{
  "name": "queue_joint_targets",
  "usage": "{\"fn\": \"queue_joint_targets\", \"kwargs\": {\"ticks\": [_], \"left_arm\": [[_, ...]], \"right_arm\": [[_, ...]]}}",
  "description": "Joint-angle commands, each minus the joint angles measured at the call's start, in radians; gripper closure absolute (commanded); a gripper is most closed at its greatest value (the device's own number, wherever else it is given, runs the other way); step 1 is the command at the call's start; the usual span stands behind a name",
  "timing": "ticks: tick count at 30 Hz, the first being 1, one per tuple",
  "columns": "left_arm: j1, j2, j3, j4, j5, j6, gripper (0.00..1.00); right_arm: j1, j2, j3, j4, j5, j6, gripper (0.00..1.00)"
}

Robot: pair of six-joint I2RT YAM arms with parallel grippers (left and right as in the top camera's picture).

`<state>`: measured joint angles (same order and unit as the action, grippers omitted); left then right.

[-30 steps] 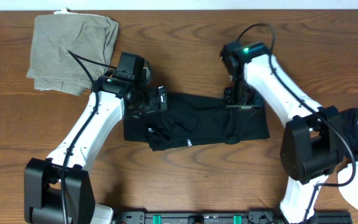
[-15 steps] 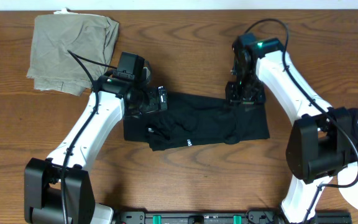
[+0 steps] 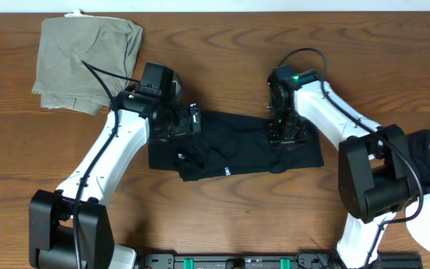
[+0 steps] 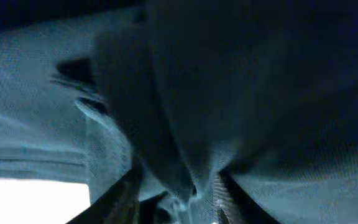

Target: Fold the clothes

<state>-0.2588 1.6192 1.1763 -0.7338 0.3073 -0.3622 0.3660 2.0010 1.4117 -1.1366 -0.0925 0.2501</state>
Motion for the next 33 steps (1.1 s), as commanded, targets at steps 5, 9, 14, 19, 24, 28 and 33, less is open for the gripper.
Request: {"fn": "queue_joint_targets", "kwargs": {"ticks": [5,9,14,19,24,28,33], "left_arm": [[0.001,-0.009,-0.007,-0.003,-0.009,0.005,0.02],[0.0,-0.009,-0.007,-0.003,-0.009,0.005,0.02],[0.0,-0.009,-0.007,-0.003,-0.009,0.005,0.02],[0.0,-0.009,-0.007,-0.004,-0.009,0.005,0.02],[0.0,-0.009,-0.007,-0.003,-0.009,0.005,0.02],[0.0,-0.009,-0.007,-0.003,-0.009,0.005,0.02],[0.0,-0.009,-0.007,-0.003,-0.009,0.005,0.02]], "right_arm": [[0.059,-0.019,-0.002,0.008,0.149,0.091,0.99],[0.075,-0.02,0.001,0.012,0.137,0.095,0.99],[0.087,-0.02,0.033,0.015,0.109,0.1,0.99],[0.087,-0.02,0.077,0.013,0.092,0.12,0.99],[0.087,-0.02,0.119,0.019,0.058,0.121,0.99],[0.087,-0.02,0.13,0.028,0.048,0.124,0.99],[0.087,-0.02,0.13,0.04,-0.01,0.123,0.99]]}}
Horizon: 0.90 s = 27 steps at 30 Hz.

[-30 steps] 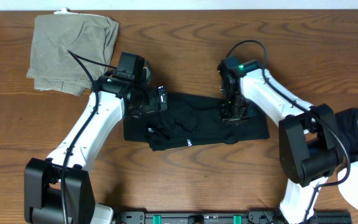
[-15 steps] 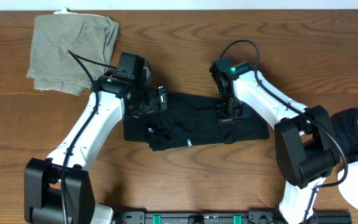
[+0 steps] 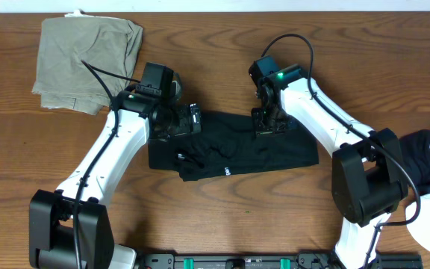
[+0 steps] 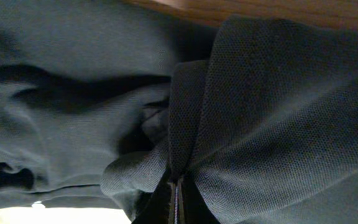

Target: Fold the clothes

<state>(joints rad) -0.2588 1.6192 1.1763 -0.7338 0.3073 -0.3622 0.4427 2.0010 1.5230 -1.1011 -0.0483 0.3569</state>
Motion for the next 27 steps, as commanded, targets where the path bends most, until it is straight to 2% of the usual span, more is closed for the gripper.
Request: {"fn": "queue_joint_targets", "kwargs": {"ticks": [1,3,6,15,27], "left_arm": [[0.0,-0.009,-0.007,-0.003,-0.009,0.005,0.02],[0.0,-0.009,-0.007,-0.004,-0.009,0.005,0.02],[0.0,-0.009,-0.007,-0.004,-0.009,0.005,0.02],[0.0,-0.009,-0.007,-0.006,-0.009,0.005,0.02],[0.0,-0.009,-0.007,-0.012,-0.009,0.005,0.02]], "right_arm": [[0.01,-0.02,0.019,0.002,-0.064,0.016,0.96],[0.011,-0.02,0.019,-0.002,-0.069,0.016,0.87],[0.01,-0.021,0.019,-0.031,-0.056,0.017,0.85],[-0.023,-0.062,0.035,-0.102,0.026,0.04,0.97],[-0.179,-0.101,-0.005,-0.1,0.008,-0.001,0.99]]}}
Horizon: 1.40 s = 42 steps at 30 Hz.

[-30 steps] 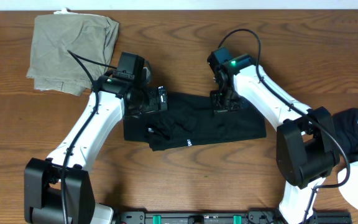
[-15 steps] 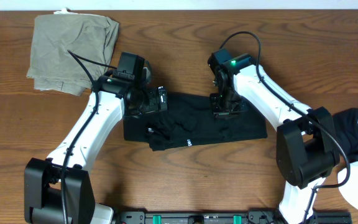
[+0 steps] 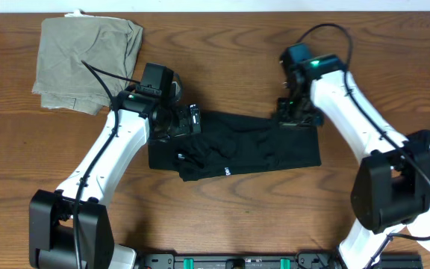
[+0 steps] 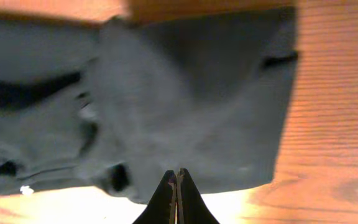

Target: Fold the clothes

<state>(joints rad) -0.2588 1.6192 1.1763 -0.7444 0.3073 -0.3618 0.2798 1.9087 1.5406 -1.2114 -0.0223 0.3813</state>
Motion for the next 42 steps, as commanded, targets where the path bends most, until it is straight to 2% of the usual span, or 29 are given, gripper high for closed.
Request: {"fn": "queue_joint_targets", "kwargs": {"ticks": [1,4,10,13,19,25,27,28,30,32,33,35,42], "left_arm": [[0.0,-0.009,-0.007,0.001,-0.009,0.005,0.02],[0.0,-0.009,-0.007,0.005,-0.009,0.003,0.02],[0.0,-0.009,-0.007,0.004,-0.009,-0.006,0.02],[0.0,-0.009,-0.007,0.005,-0.009,-0.006,0.02],[0.0,-0.009,-0.007,0.005,-0.009,-0.006,0.02],[0.001,-0.009,-0.007,0.005,-0.01,-0.006,0.02],[0.001,-0.009,-0.007,0.004,-0.014,-0.005,0.02],[0.001,-0.009,-0.007,0.003,-0.021,-0.006,0.02],[0.001,-0.009,-0.007,-0.004,-0.047,-0.006,0.02],[0.008,-0.009,-0.007,-0.013,-0.05,-0.006,0.02],[0.013,-0.009,-0.007,-0.017,-0.05,-0.006,0.02],[0.034,-0.009,-0.007,-0.022,-0.05,-0.006,0.02],[0.167,-0.005,-0.008,-0.035,-0.05,-0.005,0.02]], "right_arm": [[-0.019,-0.008,-0.039,0.029,-0.043,-0.042,0.99],[-0.013,-0.008,-0.113,0.123,-0.147,-0.086,0.96],[0.004,-0.008,-0.287,0.326,-0.252,-0.086,0.93],[0.002,-0.008,-0.341,0.375,-0.25,-0.073,0.96],[-0.004,-0.022,-0.322,0.366,-0.229,-0.06,0.99],[-0.005,-0.117,-0.195,0.257,-0.229,-0.066,0.98],[-0.008,-0.165,-0.151,0.218,-0.228,-0.074,0.91],[-0.011,-0.191,-0.131,0.196,-0.221,-0.084,0.76],[-0.019,-0.237,-0.107,0.151,-0.168,-0.084,0.34],[-0.033,-0.279,-0.101,0.106,-0.079,-0.083,0.09],[-0.043,-0.295,-0.101,0.079,-0.027,-0.083,0.01],[-0.068,-0.312,-0.101,0.03,0.034,-0.082,0.01],[-0.144,-0.308,-0.165,-0.005,0.0,-0.111,0.01]]}}
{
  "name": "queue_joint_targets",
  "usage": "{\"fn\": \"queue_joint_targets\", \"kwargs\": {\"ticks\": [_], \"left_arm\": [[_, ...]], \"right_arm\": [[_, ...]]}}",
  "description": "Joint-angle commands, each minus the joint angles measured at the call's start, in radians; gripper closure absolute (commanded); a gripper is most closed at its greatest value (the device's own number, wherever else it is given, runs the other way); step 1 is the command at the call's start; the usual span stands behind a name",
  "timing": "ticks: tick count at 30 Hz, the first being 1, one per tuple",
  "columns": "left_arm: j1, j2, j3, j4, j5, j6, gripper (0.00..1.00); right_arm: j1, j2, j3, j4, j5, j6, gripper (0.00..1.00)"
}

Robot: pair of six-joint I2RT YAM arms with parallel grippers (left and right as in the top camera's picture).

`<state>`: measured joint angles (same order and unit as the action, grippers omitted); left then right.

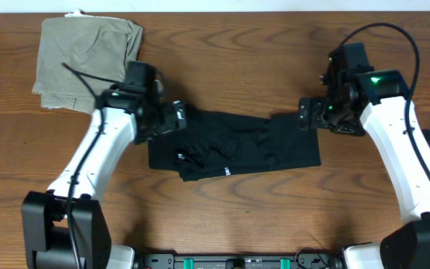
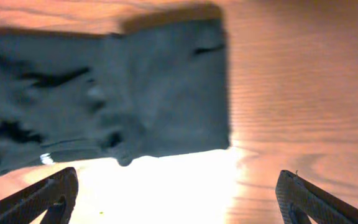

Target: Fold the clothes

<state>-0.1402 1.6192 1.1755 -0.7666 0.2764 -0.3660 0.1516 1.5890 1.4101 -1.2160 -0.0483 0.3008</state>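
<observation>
A black garment lies flat as a wide band across the middle of the table; its right end shows in the right wrist view. My right gripper hangs above the wood at the garment's upper right corner. It is open wide with nothing between its fingers. My left gripper sits at the garment's upper left edge. The overhead view does not show how its jaws stand.
A folded khaki garment lies at the far left corner. Dark clothing with something white lies at the right edge. Bare wood runs along the front of the table.
My right gripper was shut over the garment's upper right edge; now it is open and further right and higher. My left gripper has shifted a little to the left.
At first my right gripper was down in the black cloth at its right half. Then it was shut on a fold near the top middle. Later it was shut and empty over the upper right edge. Now it is open beside that corner, with the garment lying flat.
</observation>
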Motion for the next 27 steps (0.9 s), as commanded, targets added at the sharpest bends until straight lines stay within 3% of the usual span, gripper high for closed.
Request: {"fn": "queue_joint_targets", "kwargs": {"ticks": [1,7,13,21,27], "left_arm": [[0.073,-0.003,-0.007,-0.019,-0.019,0.007,0.02],[0.157,0.01,-0.022,-0.029,0.007,0.134,0.02],[0.19,0.045,-0.072,0.017,0.013,0.164,0.02],[0.227,0.151,-0.109,0.101,0.256,0.243,0.02],[0.23,0.2,-0.109,0.114,0.274,0.296,0.02]], "right_arm": [[-0.022,0.013,-0.051,0.006,0.025,-0.029,0.01],[-0.028,0.013,-0.135,0.094,0.021,-0.029,0.01],[-0.028,0.013,-0.161,0.111,0.014,-0.029,0.01],[-0.028,0.013,-0.163,0.106,0.014,-0.029,0.01],[-0.028,0.013,-0.163,0.1,0.014,-0.029,0.01]]}}
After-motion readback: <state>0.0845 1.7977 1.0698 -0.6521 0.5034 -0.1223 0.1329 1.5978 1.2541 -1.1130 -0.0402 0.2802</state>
